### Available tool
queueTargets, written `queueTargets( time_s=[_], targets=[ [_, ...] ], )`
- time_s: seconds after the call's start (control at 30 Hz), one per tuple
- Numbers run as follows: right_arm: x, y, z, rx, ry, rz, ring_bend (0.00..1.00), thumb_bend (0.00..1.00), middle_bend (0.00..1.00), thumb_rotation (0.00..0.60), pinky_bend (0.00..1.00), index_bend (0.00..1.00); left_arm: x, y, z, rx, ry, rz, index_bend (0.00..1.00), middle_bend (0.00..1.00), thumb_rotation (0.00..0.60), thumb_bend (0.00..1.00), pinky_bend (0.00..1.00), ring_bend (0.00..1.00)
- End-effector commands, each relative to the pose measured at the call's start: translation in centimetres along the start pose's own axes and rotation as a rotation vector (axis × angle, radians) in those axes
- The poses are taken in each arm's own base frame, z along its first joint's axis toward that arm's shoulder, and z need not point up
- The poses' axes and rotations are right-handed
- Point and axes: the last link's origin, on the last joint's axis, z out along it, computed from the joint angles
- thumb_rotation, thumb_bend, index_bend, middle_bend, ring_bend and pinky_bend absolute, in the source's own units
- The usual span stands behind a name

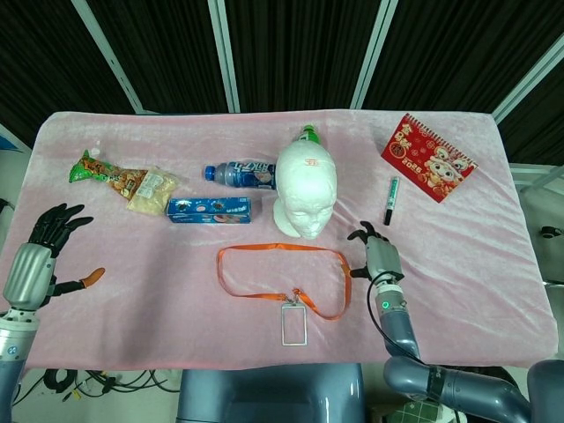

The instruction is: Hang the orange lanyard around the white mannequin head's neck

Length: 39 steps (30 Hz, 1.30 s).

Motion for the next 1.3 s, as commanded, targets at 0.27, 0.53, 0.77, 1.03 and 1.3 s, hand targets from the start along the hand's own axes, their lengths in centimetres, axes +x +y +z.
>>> queueTargets(
  time_s=[0.27,0.53,0.77,1.03,1.3],
  targets=[
    [-1.7,-1.4,0.9,0.001,-0.025,-0.018,0.18,0.16,0.09,0.600,0.18,0.40,0.1,-0.8,-0.4,0.024,0.006,0.023,0.21,0.10,0.600,0.16,0.05,0.00],
    [-2.8,-2.2,1.5,0.031,-0.001,-0.076,0.18,0.22,0.09,0.600,0.18,0.43,0.3,-1.2,-0.5,0.035,0.018,0.031,0.21,0.10,0.600,0.16,0.05,0.00],
    [-3.6,-2.1,2.2,0.035,0.008,-0.131,0.18,0.24,0.09,0.600,0.18,0.45,0.4,-1.7,-0.5,0.044,0.025,0.043,0.21,0.10,0.600,0.16,0.05,0.00],
    [-4.4,-2.0,2.8,0.042,0.012,-0.155,0.18,0.27,0.09,0.600,0.18,0.48,0.4,-1.8,-0.4,0.040,0.034,0.058,0.21,0.10,0.600,0.16,0.05,0.00],
    [-5.1,-2.0,3.4,0.038,0.009,-0.165,0.18,0.30,0.10,0.600,0.18,0.53,0.3,-2.2,-0.4,0.057,0.030,0.063,0.21,0.10,0.600,0.16,0.05,0.00]
  ],
)
